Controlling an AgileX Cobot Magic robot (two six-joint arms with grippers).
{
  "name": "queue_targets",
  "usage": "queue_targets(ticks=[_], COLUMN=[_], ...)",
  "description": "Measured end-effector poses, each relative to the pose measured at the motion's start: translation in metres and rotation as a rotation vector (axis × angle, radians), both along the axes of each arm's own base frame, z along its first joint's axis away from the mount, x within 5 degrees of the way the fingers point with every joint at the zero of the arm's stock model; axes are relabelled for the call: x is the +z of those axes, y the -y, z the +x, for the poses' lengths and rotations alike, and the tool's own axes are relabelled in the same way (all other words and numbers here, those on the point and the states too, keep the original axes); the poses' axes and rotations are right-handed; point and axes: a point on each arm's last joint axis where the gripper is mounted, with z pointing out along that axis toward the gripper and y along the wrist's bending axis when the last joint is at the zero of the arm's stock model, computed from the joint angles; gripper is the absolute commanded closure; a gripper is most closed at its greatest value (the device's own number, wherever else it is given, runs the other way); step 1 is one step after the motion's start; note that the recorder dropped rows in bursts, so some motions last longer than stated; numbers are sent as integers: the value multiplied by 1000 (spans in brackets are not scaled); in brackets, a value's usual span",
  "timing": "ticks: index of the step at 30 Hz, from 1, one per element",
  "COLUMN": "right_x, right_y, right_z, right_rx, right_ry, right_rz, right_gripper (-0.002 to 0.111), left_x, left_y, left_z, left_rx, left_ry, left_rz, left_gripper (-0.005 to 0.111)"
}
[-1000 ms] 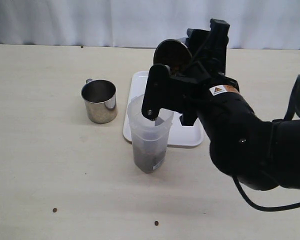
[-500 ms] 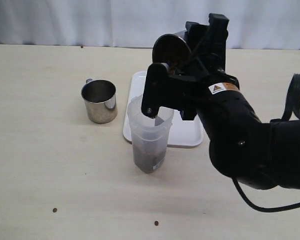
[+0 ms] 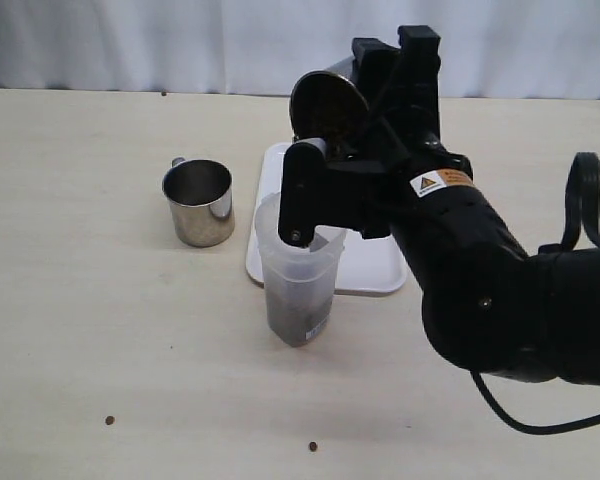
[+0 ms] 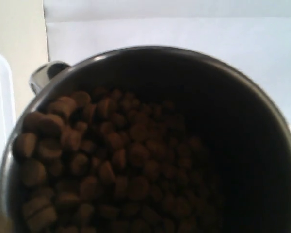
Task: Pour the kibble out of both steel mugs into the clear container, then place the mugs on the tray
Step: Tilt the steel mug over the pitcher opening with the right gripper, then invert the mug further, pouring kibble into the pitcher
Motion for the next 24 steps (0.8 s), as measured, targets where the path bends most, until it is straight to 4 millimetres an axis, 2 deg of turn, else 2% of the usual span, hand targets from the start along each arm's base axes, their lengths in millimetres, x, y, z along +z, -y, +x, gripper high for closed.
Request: queue_targets(ticks=[12, 24], right_x=[1, -12], right_y=[-2, -4], right_z=[0, 5], right_rx=[18, -13], right_ry=[17, 39], right_rz=[-12, -53], right_gripper=[103, 103], left_x=[0, 0], left_y=[0, 0], left_z=[0, 0], left_rx=[0, 0], left_ry=[2, 2], left_rz=[0, 0], left_gripper=[107, 107])
